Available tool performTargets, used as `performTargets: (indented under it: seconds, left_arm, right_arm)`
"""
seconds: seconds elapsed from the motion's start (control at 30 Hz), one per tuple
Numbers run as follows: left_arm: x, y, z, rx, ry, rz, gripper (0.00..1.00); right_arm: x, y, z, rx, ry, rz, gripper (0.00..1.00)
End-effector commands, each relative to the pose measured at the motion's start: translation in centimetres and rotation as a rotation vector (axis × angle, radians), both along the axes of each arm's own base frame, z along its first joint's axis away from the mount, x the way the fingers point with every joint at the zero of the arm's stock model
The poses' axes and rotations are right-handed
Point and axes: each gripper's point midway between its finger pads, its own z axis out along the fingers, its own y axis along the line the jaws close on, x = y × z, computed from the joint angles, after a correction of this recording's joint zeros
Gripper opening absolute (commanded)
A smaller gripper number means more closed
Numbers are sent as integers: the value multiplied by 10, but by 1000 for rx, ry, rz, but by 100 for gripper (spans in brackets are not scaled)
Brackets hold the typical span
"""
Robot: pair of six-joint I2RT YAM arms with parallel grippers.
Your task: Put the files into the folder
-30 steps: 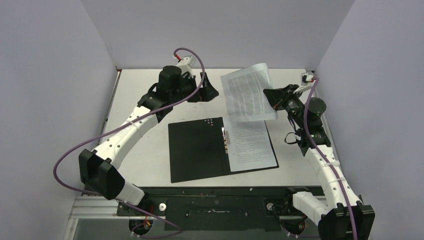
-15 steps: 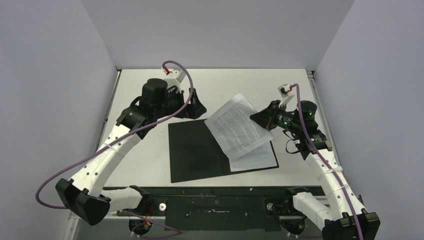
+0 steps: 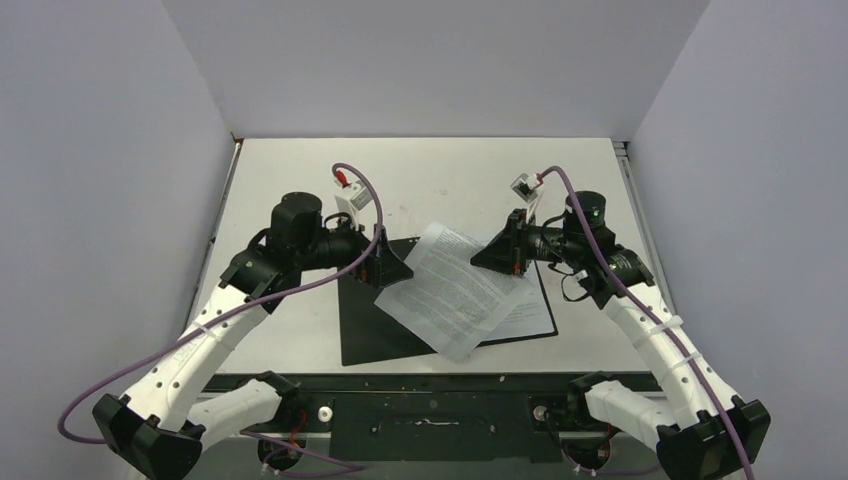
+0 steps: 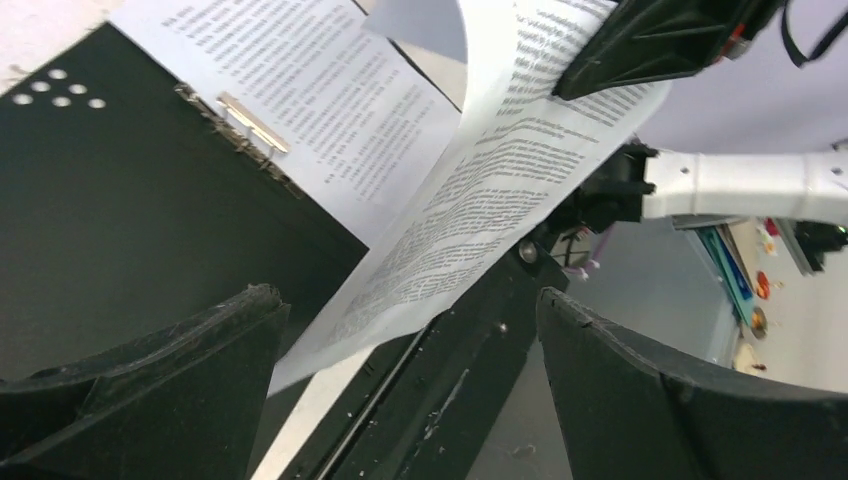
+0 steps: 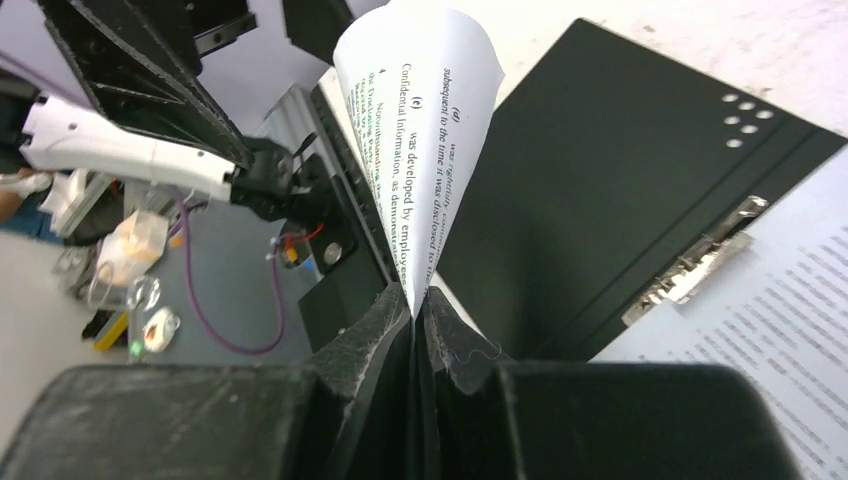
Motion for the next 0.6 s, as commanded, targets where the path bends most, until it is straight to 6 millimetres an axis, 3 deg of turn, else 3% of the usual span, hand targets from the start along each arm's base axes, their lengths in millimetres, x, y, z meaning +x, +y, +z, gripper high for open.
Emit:
performTargets:
  seconds: [0.0,0.43,0.57]
  left_arm:
    - [-22,-14,34,-141,-96,-151,96]
    - [-45,-20,26,-199,-93,-291,100]
    - [-52,-22,26,-223,-94,-332,75]
  right_arm:
    - [-22,15,24,32,-74,161,8]
    - [-44,42,54,98,-103,292,8]
    - [-42,46,61,91,-119,282,10]
